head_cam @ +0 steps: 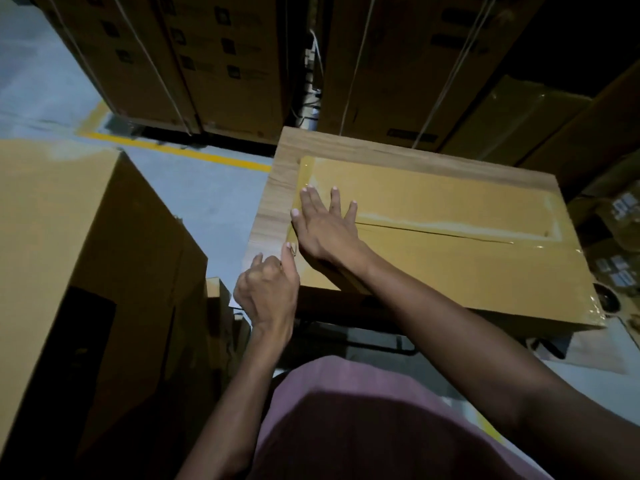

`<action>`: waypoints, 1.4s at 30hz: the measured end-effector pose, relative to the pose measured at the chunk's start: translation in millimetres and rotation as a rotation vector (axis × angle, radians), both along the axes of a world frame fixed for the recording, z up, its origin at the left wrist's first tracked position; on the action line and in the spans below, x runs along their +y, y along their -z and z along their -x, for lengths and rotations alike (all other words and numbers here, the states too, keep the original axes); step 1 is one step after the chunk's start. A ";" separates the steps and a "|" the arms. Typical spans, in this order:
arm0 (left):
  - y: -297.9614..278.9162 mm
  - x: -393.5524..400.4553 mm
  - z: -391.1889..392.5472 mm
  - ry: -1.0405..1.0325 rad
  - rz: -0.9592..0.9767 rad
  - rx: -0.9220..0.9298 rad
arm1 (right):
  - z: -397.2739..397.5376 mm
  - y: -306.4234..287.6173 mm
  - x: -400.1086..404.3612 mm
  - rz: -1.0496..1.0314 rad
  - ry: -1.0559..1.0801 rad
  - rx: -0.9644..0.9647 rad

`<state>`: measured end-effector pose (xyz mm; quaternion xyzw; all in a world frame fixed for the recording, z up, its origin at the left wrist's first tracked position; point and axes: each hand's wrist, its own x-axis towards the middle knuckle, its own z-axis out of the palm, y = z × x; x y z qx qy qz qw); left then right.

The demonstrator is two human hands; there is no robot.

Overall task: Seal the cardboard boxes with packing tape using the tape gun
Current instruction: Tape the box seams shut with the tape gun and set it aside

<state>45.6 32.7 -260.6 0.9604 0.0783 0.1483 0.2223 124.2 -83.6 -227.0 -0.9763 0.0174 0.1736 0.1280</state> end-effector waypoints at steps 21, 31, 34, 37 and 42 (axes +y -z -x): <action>-49.3 -73.2 -77.2 0.590 -0.012 0.017 | 173.3 -30.8 -105.6 -0.900 0.992 -0.347; -37.7 -202.1 -172.5 0.963 -0.197 0.282 | 184.4 -20.1 -110.8 -1.353 1.750 -0.179; -27.8 -212.0 -165.1 0.891 -0.208 0.228 | 171.0 -27.8 -95.7 -1.563 1.688 -0.184; -29.6 -201.9 -158.8 0.833 -0.103 0.227 | 171.9 -35.6 -85.7 -1.678 1.652 -0.174; -48.6 -171.5 -161.9 0.720 0.063 0.168 | 179.4 -50.9 -87.1 -1.651 1.500 -0.286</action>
